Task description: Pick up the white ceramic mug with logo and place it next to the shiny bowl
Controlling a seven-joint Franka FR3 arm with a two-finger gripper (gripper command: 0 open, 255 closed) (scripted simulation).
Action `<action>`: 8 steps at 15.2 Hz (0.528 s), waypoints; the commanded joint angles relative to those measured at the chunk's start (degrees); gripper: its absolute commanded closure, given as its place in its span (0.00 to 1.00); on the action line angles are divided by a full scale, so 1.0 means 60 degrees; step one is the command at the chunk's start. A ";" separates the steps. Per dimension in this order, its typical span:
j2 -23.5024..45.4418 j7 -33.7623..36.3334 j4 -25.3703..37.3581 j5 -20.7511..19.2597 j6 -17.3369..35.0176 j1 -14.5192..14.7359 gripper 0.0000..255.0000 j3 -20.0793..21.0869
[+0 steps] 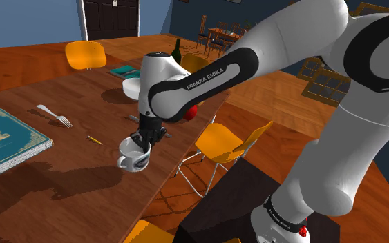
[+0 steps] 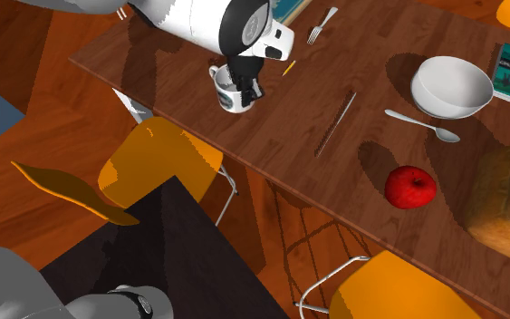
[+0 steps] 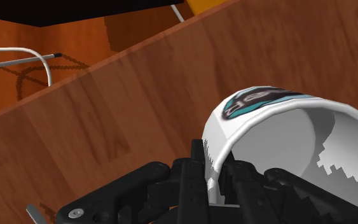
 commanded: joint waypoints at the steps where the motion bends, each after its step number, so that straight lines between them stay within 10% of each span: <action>1: -0.0213 -0.0043 0.0046 0.0058 -0.0260 -0.0020 1.00 0.0001; 8: -0.0742 -0.0093 0.0401 0.0177 -0.1133 -0.0044 1.00 0.0003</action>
